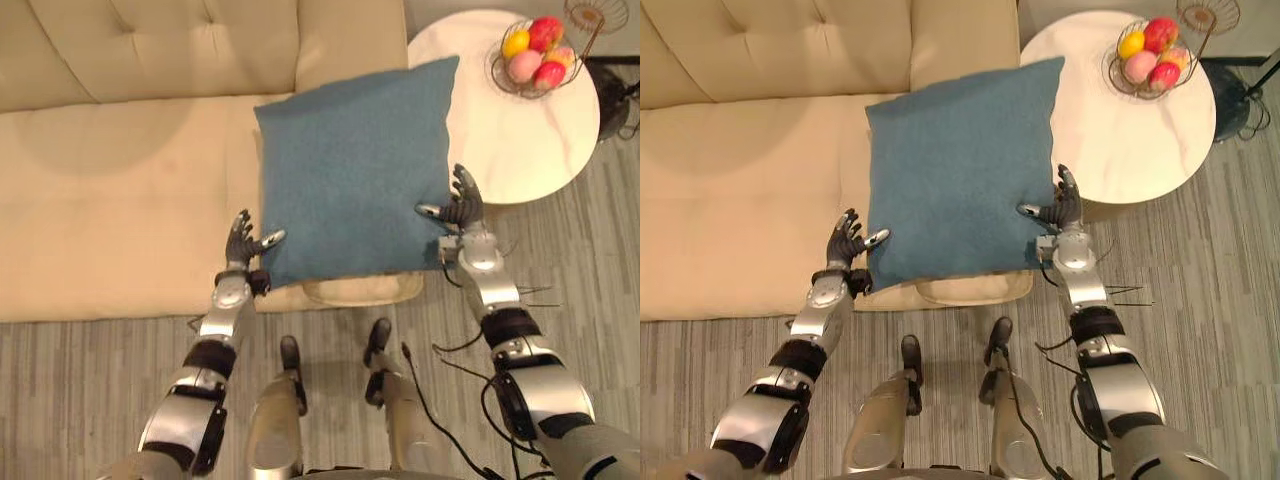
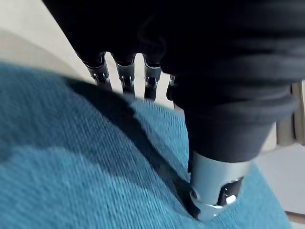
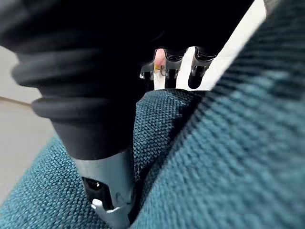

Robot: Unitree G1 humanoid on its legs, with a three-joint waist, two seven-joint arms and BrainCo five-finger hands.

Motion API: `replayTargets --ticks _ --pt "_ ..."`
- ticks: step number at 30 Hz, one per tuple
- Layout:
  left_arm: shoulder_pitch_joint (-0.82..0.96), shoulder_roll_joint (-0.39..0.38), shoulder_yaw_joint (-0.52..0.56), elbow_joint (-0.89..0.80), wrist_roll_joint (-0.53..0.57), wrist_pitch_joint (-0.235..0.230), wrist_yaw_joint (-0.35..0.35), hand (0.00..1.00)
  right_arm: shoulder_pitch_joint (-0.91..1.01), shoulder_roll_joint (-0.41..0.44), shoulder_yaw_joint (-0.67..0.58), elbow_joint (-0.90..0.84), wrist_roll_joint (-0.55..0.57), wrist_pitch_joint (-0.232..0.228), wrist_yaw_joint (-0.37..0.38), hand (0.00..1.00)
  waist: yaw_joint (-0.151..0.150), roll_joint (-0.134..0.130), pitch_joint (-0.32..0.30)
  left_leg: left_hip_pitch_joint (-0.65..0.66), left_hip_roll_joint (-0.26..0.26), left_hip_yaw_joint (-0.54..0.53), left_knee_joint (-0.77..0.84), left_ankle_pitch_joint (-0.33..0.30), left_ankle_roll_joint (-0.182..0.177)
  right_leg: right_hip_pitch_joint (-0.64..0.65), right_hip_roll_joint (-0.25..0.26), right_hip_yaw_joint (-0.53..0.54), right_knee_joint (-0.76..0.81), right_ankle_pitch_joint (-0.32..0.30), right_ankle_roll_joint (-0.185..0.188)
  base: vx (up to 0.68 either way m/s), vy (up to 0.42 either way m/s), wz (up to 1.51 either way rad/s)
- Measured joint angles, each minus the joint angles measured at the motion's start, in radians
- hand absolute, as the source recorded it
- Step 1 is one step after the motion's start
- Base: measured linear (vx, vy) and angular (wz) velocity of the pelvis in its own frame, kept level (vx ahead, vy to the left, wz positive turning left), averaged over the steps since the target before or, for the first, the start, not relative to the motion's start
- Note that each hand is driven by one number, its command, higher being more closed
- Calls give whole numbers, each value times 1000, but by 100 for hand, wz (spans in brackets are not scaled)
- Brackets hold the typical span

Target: Pick up cushions and gather them together orderly.

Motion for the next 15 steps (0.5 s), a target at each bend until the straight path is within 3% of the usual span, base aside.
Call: replayTargets --ticks 9,15 --pt "-70 55 2 -14 -34 -2 44 100 -37 19 66 -66 43 -11 -17 100 -4 -6 20 -19 25 18 -3 10 -9 -31 21 19 -4 12 -14 -11 -8 -6" --pt "39 56 1 -242 -41 -6 59 100 130 16 84 -255 43 -14 -7 100 -2 -5 20 28 29 21 -21 10 -11 27 33 20 -45 18 -12 56 29 -1"
